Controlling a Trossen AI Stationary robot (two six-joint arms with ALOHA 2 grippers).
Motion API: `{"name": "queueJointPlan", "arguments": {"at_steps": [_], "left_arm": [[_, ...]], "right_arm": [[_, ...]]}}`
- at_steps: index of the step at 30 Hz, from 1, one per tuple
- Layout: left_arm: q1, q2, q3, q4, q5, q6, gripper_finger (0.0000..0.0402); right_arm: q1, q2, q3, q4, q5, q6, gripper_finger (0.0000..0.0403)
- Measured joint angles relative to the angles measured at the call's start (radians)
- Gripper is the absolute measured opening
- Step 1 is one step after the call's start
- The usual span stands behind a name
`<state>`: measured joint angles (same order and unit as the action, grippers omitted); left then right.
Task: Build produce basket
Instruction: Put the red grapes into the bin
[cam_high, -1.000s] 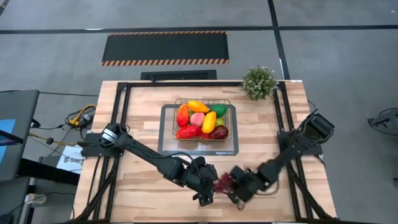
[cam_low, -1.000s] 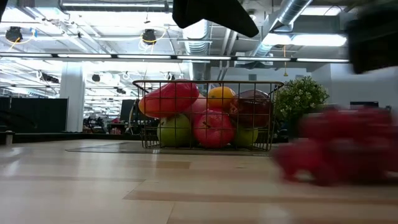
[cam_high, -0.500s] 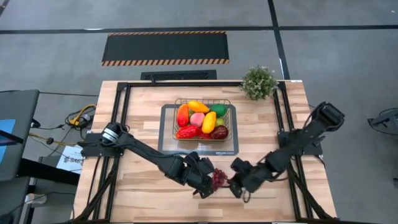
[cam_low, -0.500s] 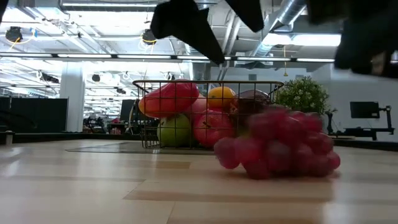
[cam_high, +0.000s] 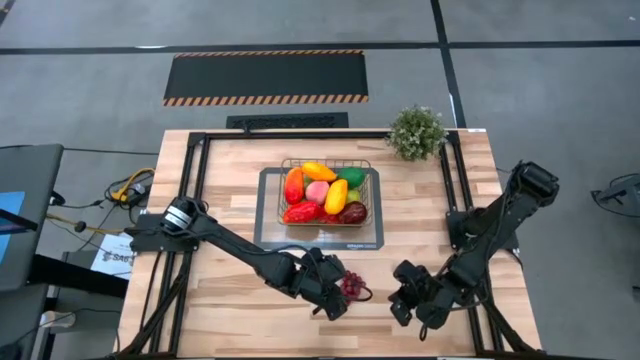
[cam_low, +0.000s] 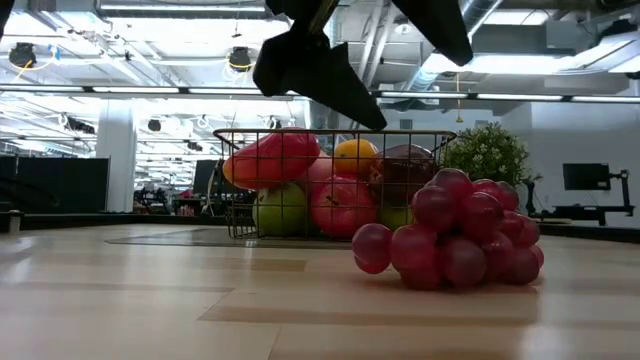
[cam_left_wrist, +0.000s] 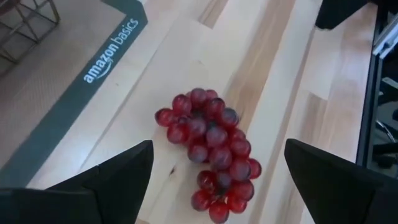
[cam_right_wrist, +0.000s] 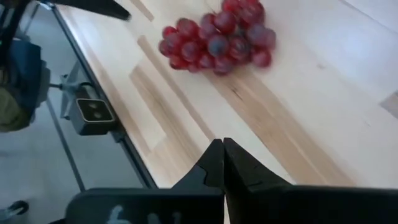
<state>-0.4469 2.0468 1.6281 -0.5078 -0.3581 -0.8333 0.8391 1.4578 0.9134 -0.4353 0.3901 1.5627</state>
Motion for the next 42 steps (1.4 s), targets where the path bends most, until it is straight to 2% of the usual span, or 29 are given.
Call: {"name": "queueJointPlan", "arguments": {"at_steps": [9, 15, 30, 35, 42], "left_arm": [[-0.002, 0.017, 0.001, 0.019, -0.032, 0.025, 0.0348], [-0.017, 0.083, 0.01, 0.086, -0.015, 0.017, 0.0348], [-0.032, 0.214, 0.013, 0.088, 0.016, -0.037, 0.0345], [-0.033, 0.219, 0.016, 0.07, 0.015, -0.066, 0.031], [-0.033, 0.221, 0.015, 0.057, 0.005, -0.113, 0.0231]], "right_arm": [[0.01, 0.002, 0.0, -0.005, 0.005, 0.018, 0.0013], [0.011, 0.003, 0.0, 0.007, 0.005, 0.019, 0.0013], [0.017, 0.007, 0.0, 0.021, 0.005, 0.026, 0.0013], [0.019, 0.007, 0.0, 0.023, 0.005, 0.034, 0.0013], [0.018, 0.007, 0.0, 0.022, 0.004, 0.035, 0.0013]]}}
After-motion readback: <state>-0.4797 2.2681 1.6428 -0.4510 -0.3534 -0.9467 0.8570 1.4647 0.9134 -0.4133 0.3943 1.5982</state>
